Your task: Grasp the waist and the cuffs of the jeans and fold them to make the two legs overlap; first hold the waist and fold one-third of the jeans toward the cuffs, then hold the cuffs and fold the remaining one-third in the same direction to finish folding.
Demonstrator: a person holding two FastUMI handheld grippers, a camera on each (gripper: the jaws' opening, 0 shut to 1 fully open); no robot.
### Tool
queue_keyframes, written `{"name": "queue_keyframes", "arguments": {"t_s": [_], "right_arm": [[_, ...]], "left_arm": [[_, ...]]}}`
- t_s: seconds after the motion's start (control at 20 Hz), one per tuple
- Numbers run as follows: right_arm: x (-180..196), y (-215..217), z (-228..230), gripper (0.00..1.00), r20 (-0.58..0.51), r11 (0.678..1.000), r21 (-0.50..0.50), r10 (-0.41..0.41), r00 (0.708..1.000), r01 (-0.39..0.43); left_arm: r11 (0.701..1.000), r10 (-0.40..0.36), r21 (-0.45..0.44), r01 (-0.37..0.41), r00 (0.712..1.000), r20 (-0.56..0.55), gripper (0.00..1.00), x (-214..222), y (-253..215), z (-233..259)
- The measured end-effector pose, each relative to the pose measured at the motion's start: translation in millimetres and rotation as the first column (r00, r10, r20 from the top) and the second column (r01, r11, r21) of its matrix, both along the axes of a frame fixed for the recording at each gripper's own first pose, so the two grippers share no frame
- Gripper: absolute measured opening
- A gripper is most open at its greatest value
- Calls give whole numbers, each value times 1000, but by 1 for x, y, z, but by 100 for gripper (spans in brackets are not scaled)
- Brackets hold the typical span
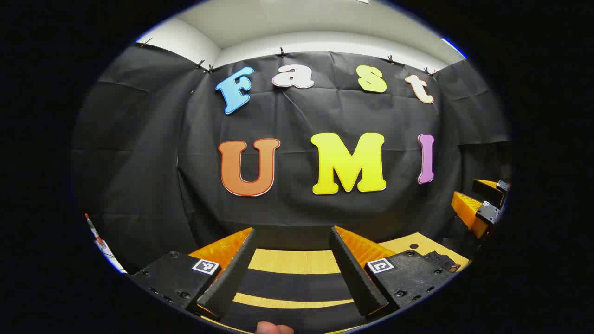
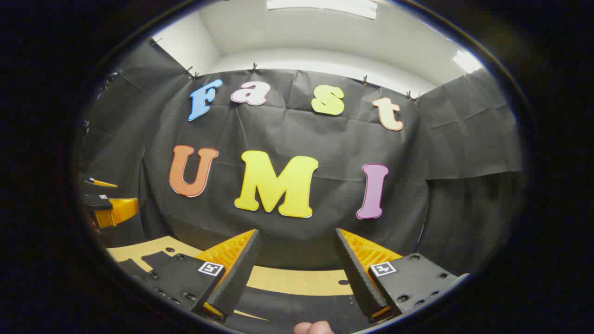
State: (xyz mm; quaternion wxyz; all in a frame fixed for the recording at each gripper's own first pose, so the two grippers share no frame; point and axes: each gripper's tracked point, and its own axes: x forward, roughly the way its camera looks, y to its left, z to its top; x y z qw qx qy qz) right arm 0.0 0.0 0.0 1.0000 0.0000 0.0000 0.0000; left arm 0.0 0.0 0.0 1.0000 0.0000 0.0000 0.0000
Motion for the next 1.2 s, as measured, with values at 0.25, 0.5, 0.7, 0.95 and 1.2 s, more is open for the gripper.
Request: {"name": "queue_keyframes", "arguments": {"t_s": [0.25, 0.5, 0.7, 0.95, 1.2], "right_arm": [[6, 2, 3, 98, -5, 1000, 18, 4, 1000, -4], [11, -1, 2, 98, -7, 999, 33, 1, 1000, -1], [18, -3, 1, 98, -8, 999, 34, 4, 1000, -4], [26, -3, 1, 98, 2, 999, 31, 10, 1000, -10], [33, -7, -2, 98, -1, 1000, 27, 10, 1000, -10]], "left_arm": [[1000, 13, 4, -13, 1000, 25, 100, 1, 3, 10], [1000, 24, 11, -25, 999, 40, 100, 5, 7, 14], [1000, 30, 9, -30, 999, 39, 100, 8, 7, 13], [998, 55, 10, -55, 998, 43, 100, 13, 14, 12], [997, 75, 4, -75, 996, 39, 100, 14, 20, 8]]}}
